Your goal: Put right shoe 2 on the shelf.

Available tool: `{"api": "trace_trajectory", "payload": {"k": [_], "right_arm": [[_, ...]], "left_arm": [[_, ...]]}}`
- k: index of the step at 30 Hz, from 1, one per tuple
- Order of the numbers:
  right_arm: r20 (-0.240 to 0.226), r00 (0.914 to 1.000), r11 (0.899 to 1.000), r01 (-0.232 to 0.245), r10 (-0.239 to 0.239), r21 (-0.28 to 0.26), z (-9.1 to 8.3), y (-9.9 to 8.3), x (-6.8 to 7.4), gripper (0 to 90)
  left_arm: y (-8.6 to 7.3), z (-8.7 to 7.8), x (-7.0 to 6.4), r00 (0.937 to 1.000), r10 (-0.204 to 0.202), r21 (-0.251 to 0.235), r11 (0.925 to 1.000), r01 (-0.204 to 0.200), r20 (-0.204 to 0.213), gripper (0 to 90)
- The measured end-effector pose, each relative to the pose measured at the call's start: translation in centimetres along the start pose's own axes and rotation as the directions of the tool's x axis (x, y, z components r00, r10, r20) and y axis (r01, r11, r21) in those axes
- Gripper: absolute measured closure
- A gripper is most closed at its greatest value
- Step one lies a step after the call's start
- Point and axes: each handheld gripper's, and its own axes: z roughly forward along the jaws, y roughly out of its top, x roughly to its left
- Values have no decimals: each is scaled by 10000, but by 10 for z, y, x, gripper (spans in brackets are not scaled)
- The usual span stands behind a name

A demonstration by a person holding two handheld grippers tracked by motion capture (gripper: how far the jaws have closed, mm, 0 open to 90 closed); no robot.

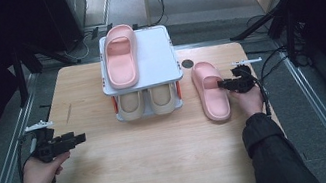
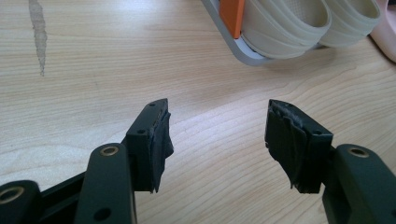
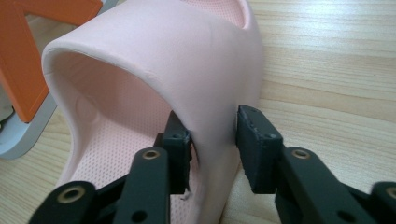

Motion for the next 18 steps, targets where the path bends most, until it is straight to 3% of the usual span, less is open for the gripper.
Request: {"api": "trace_trajectory", "payload": {"k": [6,10,18], "right_arm": [[-42,9977,9976,-683,683,92,-3,3,-1,761],[-110,9973,9973,-731,732,110,-4,3,-3,826],[-449,9947,9958,-920,920,14,-10,8,5,837]], "left_arm": [[-1,2,0,10000,-25,85,10000,25,30,403],[-1,2,0,10000,-13,137,9999,13,47,403],[-1,1,0,10000,-37,74,10000,36,78,402]]}}
